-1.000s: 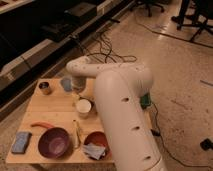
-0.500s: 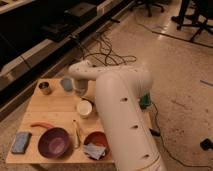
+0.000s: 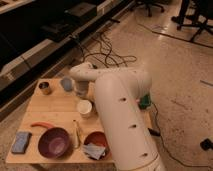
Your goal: Place eraser in plastic cup
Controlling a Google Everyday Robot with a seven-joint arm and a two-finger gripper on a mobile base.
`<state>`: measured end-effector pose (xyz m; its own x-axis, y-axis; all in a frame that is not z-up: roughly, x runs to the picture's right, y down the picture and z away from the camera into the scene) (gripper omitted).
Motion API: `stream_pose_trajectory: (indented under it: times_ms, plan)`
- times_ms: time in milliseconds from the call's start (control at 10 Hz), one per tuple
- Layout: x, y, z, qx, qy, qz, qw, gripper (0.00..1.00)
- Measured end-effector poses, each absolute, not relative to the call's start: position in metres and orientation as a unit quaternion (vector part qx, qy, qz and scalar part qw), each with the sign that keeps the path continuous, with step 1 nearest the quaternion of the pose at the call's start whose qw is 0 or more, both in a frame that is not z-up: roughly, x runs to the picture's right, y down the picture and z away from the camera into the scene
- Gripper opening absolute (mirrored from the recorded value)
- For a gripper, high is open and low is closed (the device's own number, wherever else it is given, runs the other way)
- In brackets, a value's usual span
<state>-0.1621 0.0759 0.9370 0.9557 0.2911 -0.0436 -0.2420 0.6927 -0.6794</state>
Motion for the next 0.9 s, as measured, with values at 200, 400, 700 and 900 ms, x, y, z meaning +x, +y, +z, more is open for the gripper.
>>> stream_pose_trajectory:
  times_ms: [200, 400, 700, 900]
  plan:
    - [-0.165, 0.078, 0.937, -0.367, -0.036, 0.142, 0.919, 0.25]
    - [-0.170, 0.074, 0.935, -0.375, -0.059, 0.172, 0.909, 0.06]
    - [-0.171, 0.034, 0.912, -0.364, -0.090, 0.207, 0.904, 0.00]
    - [-0.170, -0.011, 0.885, -0.355, -0.107, 0.219, 0.903, 0.00]
